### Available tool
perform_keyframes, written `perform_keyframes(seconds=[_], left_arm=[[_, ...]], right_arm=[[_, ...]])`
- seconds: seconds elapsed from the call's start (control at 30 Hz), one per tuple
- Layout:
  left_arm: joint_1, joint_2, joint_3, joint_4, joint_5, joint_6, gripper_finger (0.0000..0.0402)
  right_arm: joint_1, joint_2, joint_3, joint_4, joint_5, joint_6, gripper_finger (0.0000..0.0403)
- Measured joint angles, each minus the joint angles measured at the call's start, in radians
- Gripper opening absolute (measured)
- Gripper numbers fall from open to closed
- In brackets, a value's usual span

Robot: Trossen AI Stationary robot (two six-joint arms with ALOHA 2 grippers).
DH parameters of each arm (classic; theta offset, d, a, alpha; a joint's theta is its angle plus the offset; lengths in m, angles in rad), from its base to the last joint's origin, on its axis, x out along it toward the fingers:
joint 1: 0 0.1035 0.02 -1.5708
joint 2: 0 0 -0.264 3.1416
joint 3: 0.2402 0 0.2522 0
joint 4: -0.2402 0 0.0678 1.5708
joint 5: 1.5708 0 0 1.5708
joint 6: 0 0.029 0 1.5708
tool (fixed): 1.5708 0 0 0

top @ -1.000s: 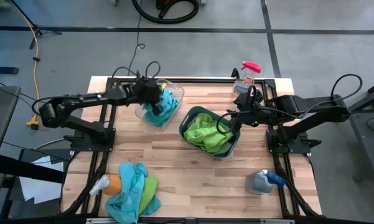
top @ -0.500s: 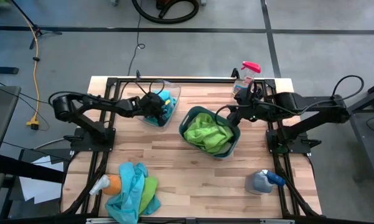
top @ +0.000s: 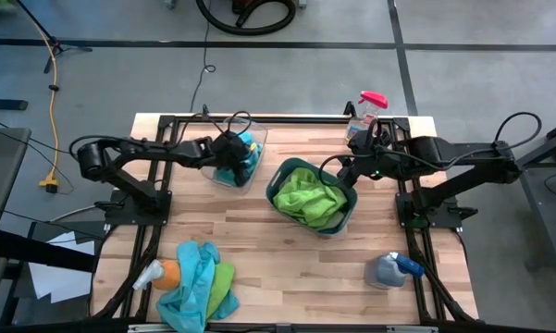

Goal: Sort microfiber towel by color & place in baskets
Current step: Put the blue microfiber towel into the transparent bin

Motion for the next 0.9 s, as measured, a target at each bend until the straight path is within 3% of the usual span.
perform_keyframes(seconds=[0.17, 0.33, 0.6, 0.9], left_arm=[[0.0, -0.021, 0.103, -0.159, 0.005, 0.042, 0.0181], [0.0, -0.061, 0.199, -0.283, 0.065, 0.043, 0.0209], [-0.022, -0.16, 0.296, -0.265, 0.127, 0.01, 0.0216], [-0.047, -0.249, 0.299, -0.205, 0.154, 0.008, 0.0216]], right_arm=[[0.0, 0.0, 0.0, 0.0, 0.0, -0.016, 0.0218], [0.0, 0.0, 0.0, 0.0, 0.0, -0.021, 0.0218], [0.0, 0.0, 0.0, 0.0, 0.0, -0.021, 0.0218], [0.0, 0.0, 0.0, 0.016, 0.0, -0.01, 0.0218]])
